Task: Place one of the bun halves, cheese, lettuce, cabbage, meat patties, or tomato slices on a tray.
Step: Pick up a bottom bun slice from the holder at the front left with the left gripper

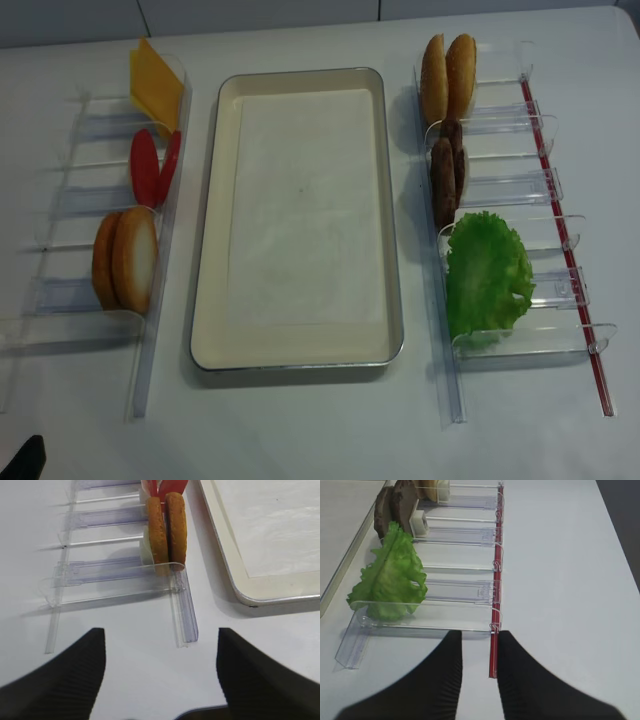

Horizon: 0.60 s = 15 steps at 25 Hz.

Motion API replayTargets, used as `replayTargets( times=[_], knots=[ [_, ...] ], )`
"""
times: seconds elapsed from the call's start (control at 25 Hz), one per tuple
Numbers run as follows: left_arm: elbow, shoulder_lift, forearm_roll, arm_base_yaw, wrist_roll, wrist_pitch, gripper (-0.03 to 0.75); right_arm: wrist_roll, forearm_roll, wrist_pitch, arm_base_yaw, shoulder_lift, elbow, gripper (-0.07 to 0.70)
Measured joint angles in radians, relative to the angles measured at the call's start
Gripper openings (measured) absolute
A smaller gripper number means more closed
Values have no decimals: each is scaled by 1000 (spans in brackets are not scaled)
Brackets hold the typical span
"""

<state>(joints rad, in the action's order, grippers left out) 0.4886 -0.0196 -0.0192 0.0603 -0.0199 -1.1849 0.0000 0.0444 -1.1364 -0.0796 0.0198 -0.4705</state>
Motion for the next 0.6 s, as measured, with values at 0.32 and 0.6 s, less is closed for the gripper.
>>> replayTargets(
  times=[0.32,0.6],
  knots=[
    [0,0,0,0,0,0,440,0,0,0,0,0,0,200],
    [0,0,0,0,0,0,440,0,0,0,0,0,0,200]
  ],
)
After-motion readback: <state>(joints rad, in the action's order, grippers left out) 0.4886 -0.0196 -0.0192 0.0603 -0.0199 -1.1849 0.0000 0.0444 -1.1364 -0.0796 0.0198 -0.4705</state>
